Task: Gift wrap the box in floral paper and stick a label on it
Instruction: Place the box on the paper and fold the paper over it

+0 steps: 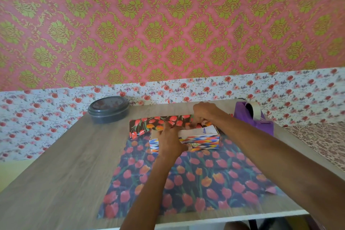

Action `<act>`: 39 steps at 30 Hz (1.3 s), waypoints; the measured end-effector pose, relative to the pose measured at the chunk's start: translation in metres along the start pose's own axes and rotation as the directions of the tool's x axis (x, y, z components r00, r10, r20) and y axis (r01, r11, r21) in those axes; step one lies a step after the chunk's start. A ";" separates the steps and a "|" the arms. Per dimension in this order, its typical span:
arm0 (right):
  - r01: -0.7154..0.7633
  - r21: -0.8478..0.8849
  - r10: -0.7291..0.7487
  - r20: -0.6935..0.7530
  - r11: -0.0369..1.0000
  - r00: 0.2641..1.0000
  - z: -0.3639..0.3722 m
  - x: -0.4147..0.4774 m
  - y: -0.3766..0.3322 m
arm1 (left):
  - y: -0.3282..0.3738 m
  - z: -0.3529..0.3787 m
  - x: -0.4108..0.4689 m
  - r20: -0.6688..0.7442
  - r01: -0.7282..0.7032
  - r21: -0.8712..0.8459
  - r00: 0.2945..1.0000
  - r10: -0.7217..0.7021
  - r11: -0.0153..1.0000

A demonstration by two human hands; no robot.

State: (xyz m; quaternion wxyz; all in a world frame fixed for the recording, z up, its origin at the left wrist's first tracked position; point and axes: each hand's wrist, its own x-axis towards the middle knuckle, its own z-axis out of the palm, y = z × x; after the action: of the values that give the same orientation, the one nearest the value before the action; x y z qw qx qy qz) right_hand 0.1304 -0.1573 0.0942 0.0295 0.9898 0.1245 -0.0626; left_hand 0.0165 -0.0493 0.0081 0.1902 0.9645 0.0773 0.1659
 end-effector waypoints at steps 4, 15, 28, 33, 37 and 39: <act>0.037 -0.038 -0.042 -0.165 0.999 0.985 0.003 -0.004 0.007 | 0.001 0.000 0.001 0.008 -0.018 0.052 1.000 0.018 0.998; 0.040 0.265 0.046 -0.312 0.964 0.949 0.042 -0.022 0.005 | 0.000 0.005 -0.001 -0.029 -0.010 -0.019 1.000 0.010 1.000; 0.080 0.248 0.021 -0.377 0.965 0.926 0.051 -0.031 0.016 | 0.007 0.010 -0.011 -0.045 -0.059 0.038 0.997 0.061 0.998; 0.091 0.420 0.094 -0.399 0.903 0.912 0.052 -0.042 0.063 | 0.011 0.013 -0.014 -0.097 -0.104 0.070 0.989 0.111 0.992; 0.073 0.456 0.199 -0.519 0.887 0.832 0.052 -0.060 0.109 | 0.032 0.016 -0.013 -0.137 -0.247 0.146 0.954 0.267 0.958; 0.015 0.451 0.273 -0.565 0.892 0.779 0.051 -0.069 0.135 | 0.051 0.018 -0.008 -0.066 -0.293 0.131 0.950 0.304 0.947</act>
State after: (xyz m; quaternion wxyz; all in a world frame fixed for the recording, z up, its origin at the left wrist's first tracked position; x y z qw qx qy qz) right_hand 0.0918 -0.3088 0.0591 -0.2281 0.9430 0.0404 0.2390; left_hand 0.0196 -0.1041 0.0100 0.1014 0.9667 -0.0517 0.2291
